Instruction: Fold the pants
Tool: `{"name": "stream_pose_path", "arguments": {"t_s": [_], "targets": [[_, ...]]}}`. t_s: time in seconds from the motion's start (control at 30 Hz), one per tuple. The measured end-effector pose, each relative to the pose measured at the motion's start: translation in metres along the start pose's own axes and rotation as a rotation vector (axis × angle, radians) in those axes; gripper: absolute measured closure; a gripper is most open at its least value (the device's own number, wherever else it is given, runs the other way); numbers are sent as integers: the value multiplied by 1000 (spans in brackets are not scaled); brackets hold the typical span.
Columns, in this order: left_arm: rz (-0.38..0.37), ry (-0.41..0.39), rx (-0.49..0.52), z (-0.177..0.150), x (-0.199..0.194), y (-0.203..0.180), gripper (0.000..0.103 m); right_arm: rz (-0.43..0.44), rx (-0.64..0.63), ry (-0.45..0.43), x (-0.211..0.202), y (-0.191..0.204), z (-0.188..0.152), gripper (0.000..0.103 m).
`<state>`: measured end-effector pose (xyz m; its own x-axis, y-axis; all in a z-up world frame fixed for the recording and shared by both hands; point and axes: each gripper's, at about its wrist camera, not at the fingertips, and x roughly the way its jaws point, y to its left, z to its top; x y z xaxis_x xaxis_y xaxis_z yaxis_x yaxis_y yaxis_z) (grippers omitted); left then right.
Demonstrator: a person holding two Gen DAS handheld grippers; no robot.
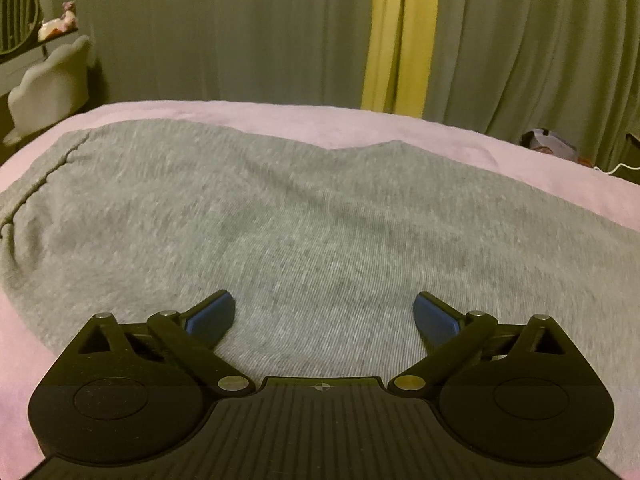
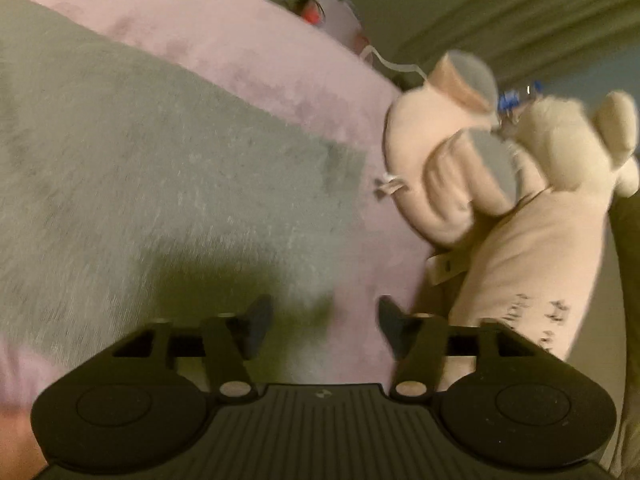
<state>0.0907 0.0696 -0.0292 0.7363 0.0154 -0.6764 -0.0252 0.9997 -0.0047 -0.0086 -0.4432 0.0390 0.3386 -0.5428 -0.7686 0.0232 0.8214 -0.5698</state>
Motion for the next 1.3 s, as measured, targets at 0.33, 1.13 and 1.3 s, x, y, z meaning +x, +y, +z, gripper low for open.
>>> {"name": "stream_pose_path", "arguments": {"t_s": [0.33, 1.13, 1.3], "targets": [[37, 19, 11, 0, 3, -6, 0, 425, 898, -44, 29, -76, -117, 65], [67, 32, 31, -1, 3, -13, 0, 491, 1282, -170, 71, -46, -168, 93], [68, 32, 31, -1, 3, -13, 0, 462, 1257, -183, 69, -46, -162, 96]]}}
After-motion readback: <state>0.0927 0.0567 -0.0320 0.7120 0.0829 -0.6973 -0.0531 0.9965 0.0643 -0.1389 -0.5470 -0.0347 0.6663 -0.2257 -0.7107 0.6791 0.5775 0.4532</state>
